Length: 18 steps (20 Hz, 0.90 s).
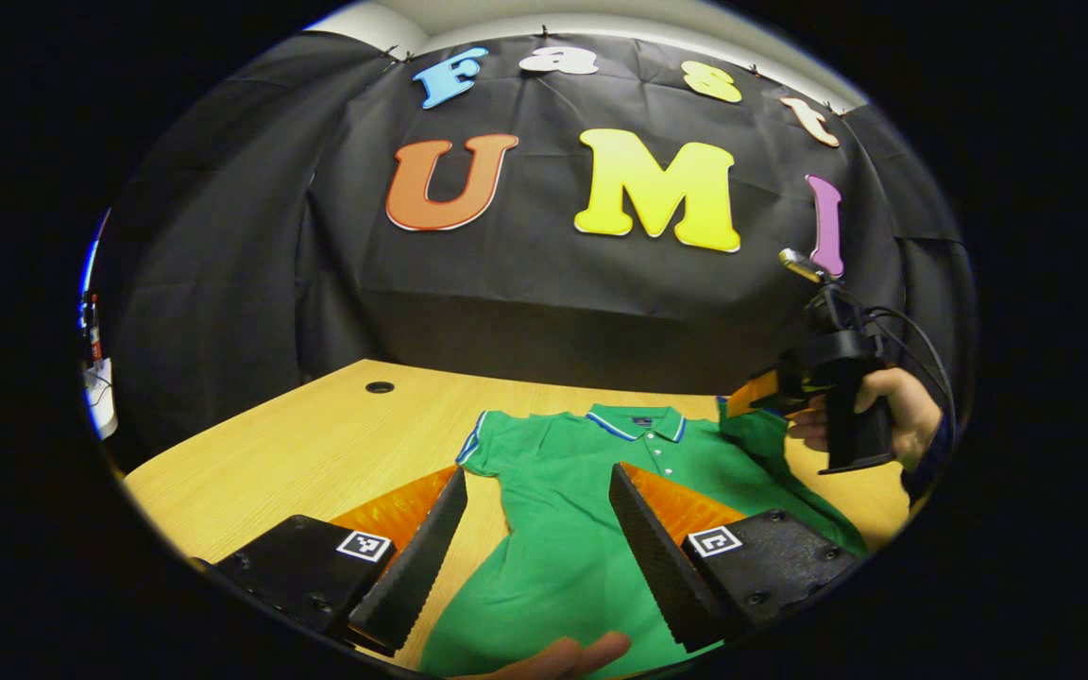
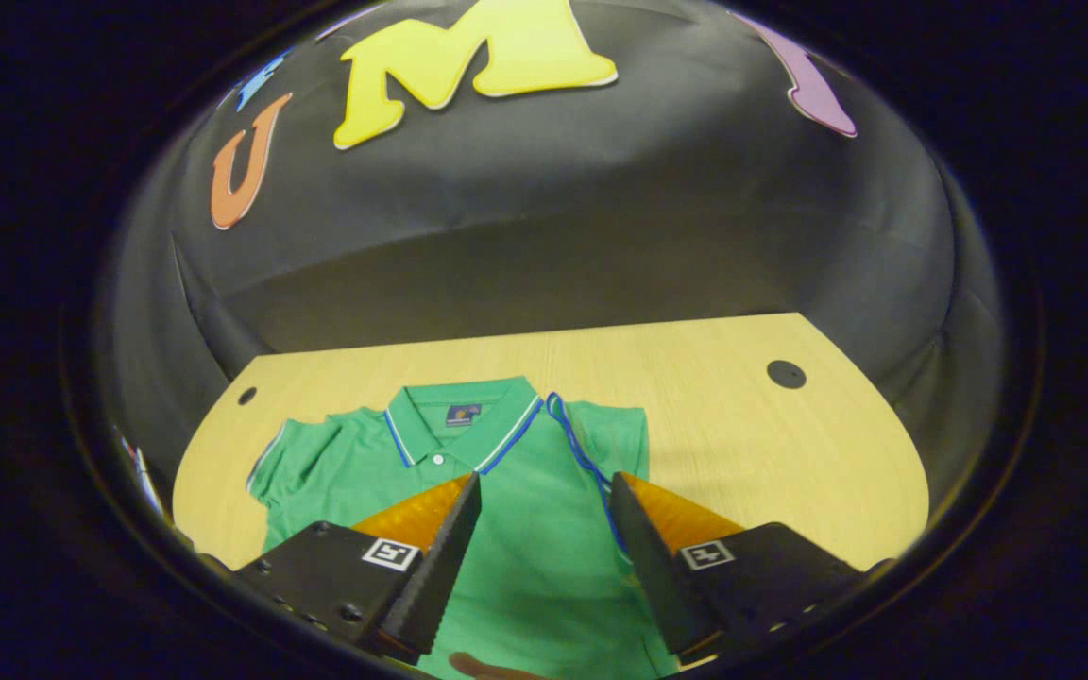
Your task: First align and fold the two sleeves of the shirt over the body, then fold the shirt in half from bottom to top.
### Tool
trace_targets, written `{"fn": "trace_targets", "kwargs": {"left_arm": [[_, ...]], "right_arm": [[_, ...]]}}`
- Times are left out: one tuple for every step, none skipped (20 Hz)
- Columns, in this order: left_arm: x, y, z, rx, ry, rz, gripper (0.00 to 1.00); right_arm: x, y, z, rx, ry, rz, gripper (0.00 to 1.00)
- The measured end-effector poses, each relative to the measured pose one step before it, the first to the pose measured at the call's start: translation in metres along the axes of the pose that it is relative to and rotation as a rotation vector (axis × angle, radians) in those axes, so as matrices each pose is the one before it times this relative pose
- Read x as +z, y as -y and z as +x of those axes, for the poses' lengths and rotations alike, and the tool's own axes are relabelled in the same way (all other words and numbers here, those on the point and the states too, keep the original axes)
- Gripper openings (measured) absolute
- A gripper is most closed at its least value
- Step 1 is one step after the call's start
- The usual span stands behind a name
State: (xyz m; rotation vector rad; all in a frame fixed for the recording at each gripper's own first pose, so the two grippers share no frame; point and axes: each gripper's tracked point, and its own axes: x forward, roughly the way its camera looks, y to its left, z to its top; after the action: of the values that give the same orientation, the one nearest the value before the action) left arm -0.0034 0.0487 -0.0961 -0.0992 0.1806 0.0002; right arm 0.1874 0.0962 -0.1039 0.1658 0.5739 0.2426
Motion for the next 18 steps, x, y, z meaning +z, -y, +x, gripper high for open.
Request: {"fn": "trace_targets", "kwargs": {"left_arm": [[-0.00083, -0.00432, 0.00368, 0.01203, -0.00954, -0.00034, 0.98], [-0.00403, -0.00736, 0.00409, 0.02393, -0.01676, -0.00020, 0.97], [-0.00304, -0.00135, 0.00340, 0.00683, -0.01520, -0.00220, 0.96], [-0.00159, 0.00112, 0.00180, -0.00034, -0.00931, -0.00646, 0.95], [-0.00145, 0.00184, -0.00018, -0.00137, -0.00507, -0.00808, 0.94], [-0.00121, 0.00240, -0.00070, -0.00612, -0.00344, -0.00927, 0.94], [0.00032, 0.00256, -0.00084, -0.00366, 0.00210, -0.01022, 0.94], [0.00110, 0.00013, -0.00139, 0.00001, 0.00304, -0.00619, 0.94], [0.00120, 0.00062, -0.00109, -0.00020, 0.00453, -0.00347, 0.94], [0.00099, 0.00076, -0.00085, -0.00081, 0.00520, -0.00247, 0.94], [0.00113, 0.00030, -0.00190, -0.00236, 0.00388, -0.00382, 0.94], [-0.00131, 0.00000, -0.00102, -0.00399, -0.00145, -0.00382, 0.94], [-0.00278, 0.00026, -0.00052, -0.00140, -0.00888, -0.00599, 0.94], [-0.00325, -0.00002, 0.00026, -0.00145, -0.01110, -0.00692, 0.94], [-0.00310, 0.00000, 0.00005, -0.00310, -0.01110, -0.00661, 0.94], [-0.00288, -0.00049, -0.00056, -0.00087, -0.00830, -0.00497, 0.94], [-0.00320, -0.00112, 0.00022, 0.00009, -0.00797, -0.00186, 0.94], [-0.00225, 0.00043, 0.00119, -0.00142, -0.00475, 0.00067, 0.94]], "right_arm": [[0.00568, -0.00159, -0.00971, 0.01964, 0.02649, -0.00211, 0.89], [0.00657, -0.00048, -0.01055, 0.02208, 0.02892, 0.00322, 0.84], [0.00824, -0.00189, -0.00881, 0.01952, 0.02806, -0.00027, 0.84], [0.00252, -0.00223, -0.00448, 0.01400, 0.01406, -0.00739, 0.89], [0.00260, -0.00124, -0.00161, 0.00617, 0.00849, -0.01165, 0.89], [0.00053, 0.00042, 0.00253, -0.00320, 0.00388, -0.01318, 0.84], [-0.00049, -0.00011, 0.00450, -0.00824, -0.00129, -0.01147, 0.88], [-0.00264, 0.00018, 0.00539, -0.01170, -0.00977, -0.01005, 0.88], [-0.00234, -0.00038, 0.00795, -0.00638, -0.00565, -0.00966, 0.88], [-0.00338, -0.00309, 0.01089, 0.00327, -0.00532, -0.00992, 0.89], [-0.00652, -0.00245, 0.01103, 0.00231, -0.01873, -0.00586, 0.93], [-0.00836, -0.00618, 0.00961, 0.02190, -0.02632, 0.00503, 0.94], [-0.00891, -0.00729, 0.01006, 0.02618, -0.03544, 0.01012, 0.96], [-0.00935, -0.00437, 0.00942, 0.02405, -0.03541, 0.00674, 0.92], [-0.00833, -0.00215, 0.00868, 0.01203, -0.02698, 0.00750, 0.95], [-0.00758, -0.00441, 0.00714, 0.02135, -0.02572, 0.00852, 0.96], [-0.00618, -0.00840, 0.00450, 0.04324, -0.02158, 0.02006, 0.95], [-0.00527, -0.01072, 0.00148, 0.06031, -0.02051, 0.03065, 0.95]]}}
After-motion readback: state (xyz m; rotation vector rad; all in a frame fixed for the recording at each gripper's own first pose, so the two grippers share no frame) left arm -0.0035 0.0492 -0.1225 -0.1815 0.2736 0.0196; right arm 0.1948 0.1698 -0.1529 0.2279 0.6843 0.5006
